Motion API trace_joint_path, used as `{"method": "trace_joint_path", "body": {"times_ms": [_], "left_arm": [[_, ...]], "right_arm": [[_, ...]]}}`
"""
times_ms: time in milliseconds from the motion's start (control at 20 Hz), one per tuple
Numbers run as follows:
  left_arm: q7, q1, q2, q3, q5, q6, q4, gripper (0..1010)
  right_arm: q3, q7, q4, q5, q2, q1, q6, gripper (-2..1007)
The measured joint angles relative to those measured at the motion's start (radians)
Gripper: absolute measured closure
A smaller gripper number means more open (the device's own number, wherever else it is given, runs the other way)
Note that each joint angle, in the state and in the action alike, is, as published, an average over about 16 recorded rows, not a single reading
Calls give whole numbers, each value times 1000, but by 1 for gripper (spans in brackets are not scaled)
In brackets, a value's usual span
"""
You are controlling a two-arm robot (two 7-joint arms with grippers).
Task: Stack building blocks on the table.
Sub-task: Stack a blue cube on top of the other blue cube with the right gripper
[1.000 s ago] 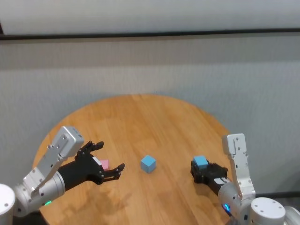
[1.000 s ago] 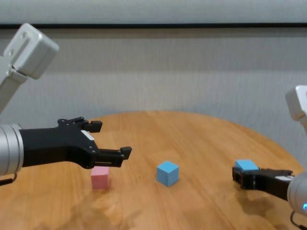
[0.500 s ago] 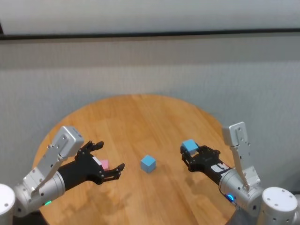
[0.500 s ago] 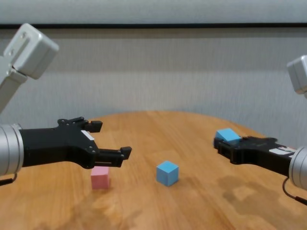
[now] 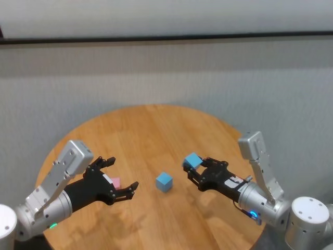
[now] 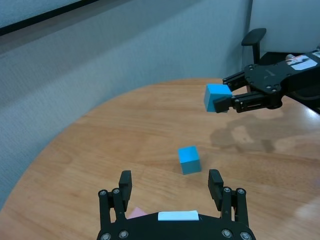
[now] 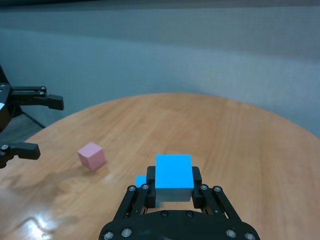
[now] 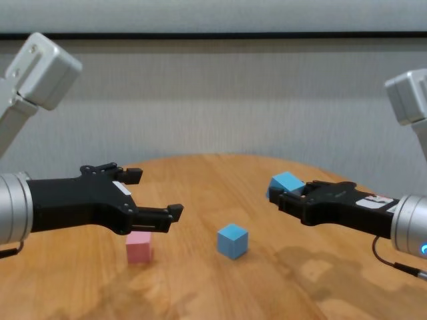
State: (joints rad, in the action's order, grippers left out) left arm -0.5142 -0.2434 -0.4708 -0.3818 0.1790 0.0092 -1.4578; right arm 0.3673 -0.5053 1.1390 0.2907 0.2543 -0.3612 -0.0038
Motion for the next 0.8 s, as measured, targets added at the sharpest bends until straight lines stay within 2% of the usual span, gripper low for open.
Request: {"method": "trace_joint_path", "body": {"times_ms": [150, 400, 800], "left_arm": [[0, 0, 0, 0, 0, 0, 0, 7], [0, 0, 0, 0, 0, 0, 0, 7], [0, 0, 0, 0, 0, 0, 0, 7]], "right_arm": [[20, -39, -41, 11, 0, -28, -19, 635], [48, -87, -110, 26, -6, -71, -38, 635], [88, -140, -214, 38, -22, -139, -55, 635]]}}
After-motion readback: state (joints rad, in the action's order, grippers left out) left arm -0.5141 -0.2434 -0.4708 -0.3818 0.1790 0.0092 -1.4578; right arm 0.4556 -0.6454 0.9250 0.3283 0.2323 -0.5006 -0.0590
